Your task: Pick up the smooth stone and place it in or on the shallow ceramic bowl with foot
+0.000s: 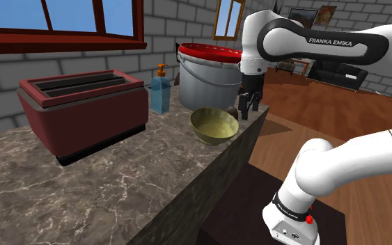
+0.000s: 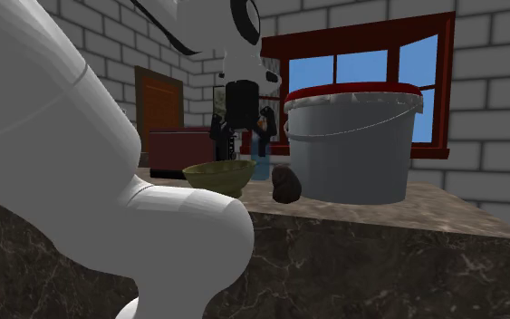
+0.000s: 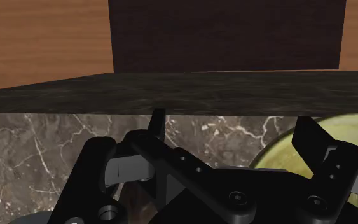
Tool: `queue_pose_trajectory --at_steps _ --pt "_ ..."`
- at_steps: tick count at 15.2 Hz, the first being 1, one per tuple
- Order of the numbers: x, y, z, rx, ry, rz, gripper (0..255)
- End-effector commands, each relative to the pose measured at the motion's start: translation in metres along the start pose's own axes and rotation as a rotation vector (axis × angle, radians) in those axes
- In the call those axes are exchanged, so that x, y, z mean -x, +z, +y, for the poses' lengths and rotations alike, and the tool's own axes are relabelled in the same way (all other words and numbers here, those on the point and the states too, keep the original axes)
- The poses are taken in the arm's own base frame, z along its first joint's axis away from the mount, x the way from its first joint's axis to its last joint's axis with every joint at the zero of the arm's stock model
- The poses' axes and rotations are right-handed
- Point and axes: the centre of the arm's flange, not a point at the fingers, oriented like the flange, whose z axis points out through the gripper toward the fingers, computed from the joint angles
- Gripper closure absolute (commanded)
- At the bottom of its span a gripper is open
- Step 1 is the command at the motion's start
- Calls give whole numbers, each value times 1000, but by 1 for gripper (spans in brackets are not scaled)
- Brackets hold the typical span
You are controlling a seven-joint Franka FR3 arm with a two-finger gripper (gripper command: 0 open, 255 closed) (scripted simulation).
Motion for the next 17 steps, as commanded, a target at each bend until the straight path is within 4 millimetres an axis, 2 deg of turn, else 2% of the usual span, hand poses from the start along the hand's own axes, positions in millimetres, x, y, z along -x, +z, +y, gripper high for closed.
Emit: queue_pose_trajectory --at_steps 1,11,12,17 --pt "0 0 0 0 0 0 0" --pt "-80 -2 81 -127 360 193 0" --pt "-81 -2 83 -130 366 196 0" --pt "-87 24 80 -130 366 196 0"
